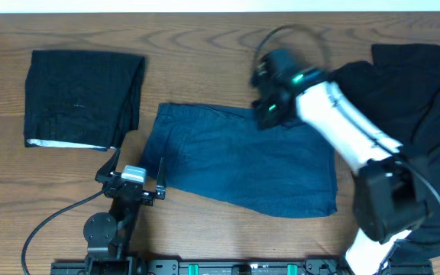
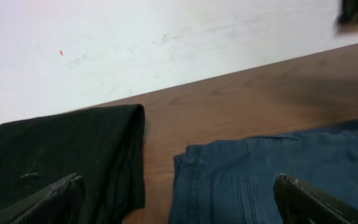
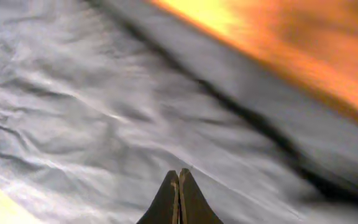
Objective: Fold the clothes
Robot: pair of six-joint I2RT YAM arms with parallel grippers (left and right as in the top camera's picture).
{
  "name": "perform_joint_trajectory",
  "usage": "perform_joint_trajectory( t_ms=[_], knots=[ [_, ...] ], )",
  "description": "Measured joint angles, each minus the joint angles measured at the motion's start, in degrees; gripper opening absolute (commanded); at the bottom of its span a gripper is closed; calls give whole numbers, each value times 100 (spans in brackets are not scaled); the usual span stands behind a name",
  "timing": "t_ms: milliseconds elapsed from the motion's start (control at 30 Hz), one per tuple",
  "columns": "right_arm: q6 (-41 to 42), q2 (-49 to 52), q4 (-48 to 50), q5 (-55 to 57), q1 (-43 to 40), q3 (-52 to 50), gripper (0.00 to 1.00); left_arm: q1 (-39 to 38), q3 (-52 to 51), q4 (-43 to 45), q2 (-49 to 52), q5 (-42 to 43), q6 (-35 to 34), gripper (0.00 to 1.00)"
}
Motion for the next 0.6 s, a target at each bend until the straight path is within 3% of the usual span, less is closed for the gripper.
perform_joint_trajectory(
  t_ms=[133, 267, 600],
  knots=[
    [-70, -129, -695, 306, -778, 173, 2, 0, 0, 0, 0, 0, 0, 98],
    [-76, -129, -752, 490, -1471, -39, 1, 0, 0, 2, 0, 0, 0, 98],
    [-120, -129, 813, 610, -2750, -1532, 1, 0, 0, 0, 0, 0, 0, 98]
  ],
)
